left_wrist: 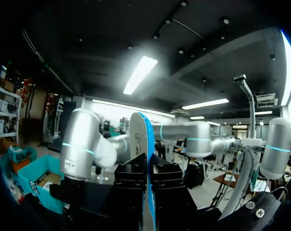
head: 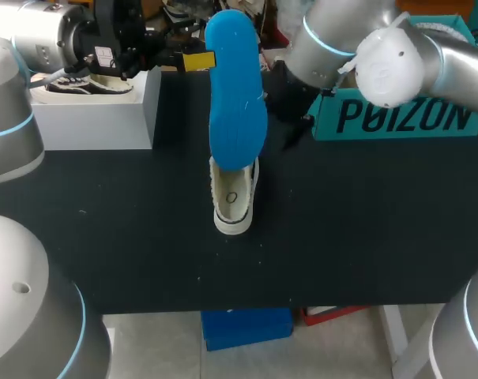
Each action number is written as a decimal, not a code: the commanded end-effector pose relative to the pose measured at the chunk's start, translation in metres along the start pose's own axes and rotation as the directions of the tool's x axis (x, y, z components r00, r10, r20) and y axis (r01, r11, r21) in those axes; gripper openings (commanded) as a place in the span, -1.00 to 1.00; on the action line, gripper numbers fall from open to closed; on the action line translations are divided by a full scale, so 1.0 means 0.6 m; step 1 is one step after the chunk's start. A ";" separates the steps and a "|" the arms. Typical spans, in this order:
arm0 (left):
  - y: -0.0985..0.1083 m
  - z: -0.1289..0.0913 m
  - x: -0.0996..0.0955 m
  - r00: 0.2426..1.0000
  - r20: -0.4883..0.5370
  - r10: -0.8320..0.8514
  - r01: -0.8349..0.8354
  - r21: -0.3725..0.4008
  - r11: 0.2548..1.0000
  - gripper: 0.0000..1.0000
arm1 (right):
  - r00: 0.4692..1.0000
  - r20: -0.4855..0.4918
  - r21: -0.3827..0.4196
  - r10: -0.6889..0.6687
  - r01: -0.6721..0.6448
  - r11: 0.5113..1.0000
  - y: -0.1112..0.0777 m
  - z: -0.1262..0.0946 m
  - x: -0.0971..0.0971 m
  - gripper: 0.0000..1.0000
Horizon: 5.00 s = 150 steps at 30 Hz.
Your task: Take the shoe out of the shoebox, open the shoe tongue, remove and reinsert the insole, then place the shoe into the shoebox
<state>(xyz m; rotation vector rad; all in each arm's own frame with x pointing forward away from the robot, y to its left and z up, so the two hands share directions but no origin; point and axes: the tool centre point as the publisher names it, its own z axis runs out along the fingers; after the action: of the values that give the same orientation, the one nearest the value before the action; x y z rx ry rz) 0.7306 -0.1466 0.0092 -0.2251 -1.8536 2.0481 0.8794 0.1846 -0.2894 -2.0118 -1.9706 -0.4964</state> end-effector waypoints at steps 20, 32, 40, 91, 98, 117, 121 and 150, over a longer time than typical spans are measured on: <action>0.002 0.002 -0.001 1.000 0.002 0.001 -0.001 0.000 1.000 -1.00 | 0.921 -0.389 -0.120 -0.014 -0.036 0.992 -0.011 -0.068 -0.010 1.00; 0.002 0.002 -0.001 1.000 0.002 0.001 -0.001 0.000 1.000 -1.00 | 0.782 -0.623 -0.121 0.013 -0.113 0.986 -0.039 -0.097 -0.024 1.00; 0.002 0.002 -0.001 1.000 0.002 0.001 -0.001 0.000 1.000 -1.00 | 0.777 -0.629 -0.140 -0.005 -0.107 0.984 -0.038 -0.114 -0.028 1.00; 0.112 0.030 0.034 0.742 -0.181 0.645 -0.670 -0.241 0.703 -1.00 | 0.726 -0.688 -0.173 -0.020 -0.137 0.975 -0.031 -0.135 -0.033 1.00; 0.115 0.048 0.057 0.656 -0.198 0.728 -0.754 -0.215 0.621 -1.00 | 0.726 -0.688 -0.173 -0.020 -0.137 0.975 -0.031 -0.135 -0.033 1.00; 0.331 0.041 0.135 0.155 -0.403 0.902 -0.948 -0.317 0.022 -1.00 | 0.726 -0.688 -0.173 -0.020 -0.137 0.975 -0.031 -0.135 -0.033 1.00; 0.365 0.037 0.127 0.071 -0.434 0.898 -0.944 -0.320 -0.080 -1.00 | 0.726 -0.688 -0.173 -0.020 -0.137 0.975 -0.031 -0.135 -0.033 1.00; 0.460 0.007 0.067 -0.184 -0.532 0.827 -0.852 -0.332 -0.403 -1.00 | 0.726 -0.688 -0.173 -0.020 -0.137 0.975 -0.031 -0.135 -0.033 1.00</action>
<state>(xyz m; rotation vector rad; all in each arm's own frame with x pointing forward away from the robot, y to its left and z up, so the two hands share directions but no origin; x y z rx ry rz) 0.6419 -0.1502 -0.2411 -2.9068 -2.4603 1.4678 0.8570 0.1313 -0.2246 -1.6244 -1.4195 -1.2711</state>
